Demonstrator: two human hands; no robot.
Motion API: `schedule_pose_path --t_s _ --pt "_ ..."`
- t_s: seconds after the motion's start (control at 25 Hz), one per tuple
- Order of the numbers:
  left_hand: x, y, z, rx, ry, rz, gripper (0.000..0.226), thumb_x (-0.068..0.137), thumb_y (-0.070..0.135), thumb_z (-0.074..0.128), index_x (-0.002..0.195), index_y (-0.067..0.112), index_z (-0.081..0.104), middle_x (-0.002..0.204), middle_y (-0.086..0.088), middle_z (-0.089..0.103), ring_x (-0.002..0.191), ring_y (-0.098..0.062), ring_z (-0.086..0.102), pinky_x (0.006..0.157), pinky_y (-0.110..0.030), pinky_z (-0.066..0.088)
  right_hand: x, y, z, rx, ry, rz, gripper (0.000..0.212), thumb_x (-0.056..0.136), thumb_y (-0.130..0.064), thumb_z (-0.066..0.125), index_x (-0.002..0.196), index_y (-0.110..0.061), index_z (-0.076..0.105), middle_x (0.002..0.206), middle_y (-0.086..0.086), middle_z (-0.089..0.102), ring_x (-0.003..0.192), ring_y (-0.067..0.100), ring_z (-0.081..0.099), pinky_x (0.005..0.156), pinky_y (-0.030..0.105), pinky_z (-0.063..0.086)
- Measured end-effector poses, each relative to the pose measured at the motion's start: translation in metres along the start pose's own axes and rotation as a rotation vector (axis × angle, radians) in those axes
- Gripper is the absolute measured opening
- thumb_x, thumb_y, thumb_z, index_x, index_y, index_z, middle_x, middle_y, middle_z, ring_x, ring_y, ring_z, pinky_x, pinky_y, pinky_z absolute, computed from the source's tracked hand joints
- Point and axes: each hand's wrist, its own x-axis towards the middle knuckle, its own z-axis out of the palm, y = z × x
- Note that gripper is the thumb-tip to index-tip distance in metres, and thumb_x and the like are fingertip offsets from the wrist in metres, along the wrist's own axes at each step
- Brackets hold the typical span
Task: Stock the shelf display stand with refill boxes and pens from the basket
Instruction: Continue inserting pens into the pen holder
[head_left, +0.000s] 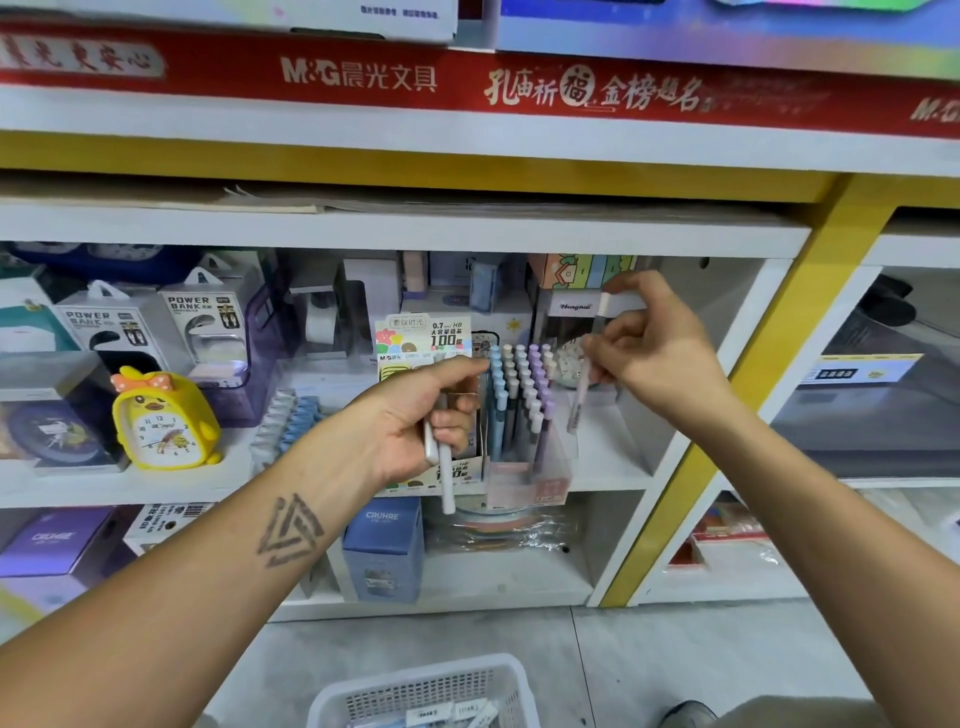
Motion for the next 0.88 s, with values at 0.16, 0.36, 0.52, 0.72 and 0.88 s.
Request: schedule_pose_path --t_s 0.16,0.36,0.52,0.72,0.88 --pt "-0.003 -0.002 0.006 -0.026 -0.041 -0.03 0.009 0.083 -0.001 0.047 0.082 0.006 0.052 0.069 -0.008 0.046 0.053 -0.012 0.03 0.044 -0.021 0.031 -0.003 0.01 0.009 -0.127 0.032 -0.12 0.027 0.093 -0.015 0.067 0.1 -0.031 0.047 0.078 0.008 0.069 0.073 0.024 0.07 0.069 0.045 0.06" --pt "-0.002 -0.004 0.002 0.013 -0.005 -0.002 0.03 0.088 -0.012 0.038 0.107 -0.005 0.06 0.074 -0.013 0.057 0.057 -0.015 0.05 0.051 -0.025 0.049 -0.007 0.021 0.024 -0.272 -0.064 -0.136 0.024 0.095 -0.02 0.064 0.09 -0.033 0.044 0.081 0.001 0.067 0.078 0.024 0.068 0.071 0.05 0.058" --pt "-0.001 -0.003 -0.002 0.032 -0.017 0.02 0.034 0.094 -0.013 0.043 0.123 -0.007 0.058 0.079 -0.015 0.065 0.063 -0.019 0.061 0.059 -0.028 0.057 -0.009 0.029 0.03 -0.358 -0.133 -0.169 0.023 0.096 -0.017 0.06 0.089 -0.028 0.042 0.083 0.007 0.065 0.083 0.029 0.064 0.07 0.053 0.056" --pt "-0.004 -0.003 -0.003 0.06 -0.028 0.039 0.035 0.092 -0.013 0.049 0.124 -0.004 0.058 0.089 -0.02 0.07 0.068 -0.021 0.068 0.067 -0.032 0.058 -0.006 0.032 0.027 -0.369 -0.117 -0.198 0.027 0.096 -0.013 0.06 0.087 -0.03 0.041 0.08 0.003 0.066 0.079 0.025 0.066 0.068 0.05 0.056" --pt "-0.007 -0.005 -0.002 0.046 -0.022 0.041 0.036 0.091 -0.014 0.049 0.125 -0.005 0.058 0.091 -0.022 0.07 0.069 -0.023 0.069 0.067 -0.032 0.059 -0.007 0.033 0.03 -0.335 -0.115 -0.199 0.028 0.096 -0.01 0.06 0.086 -0.027 0.041 0.083 0.01 0.065 0.077 0.019 0.068 0.066 0.042 0.059"
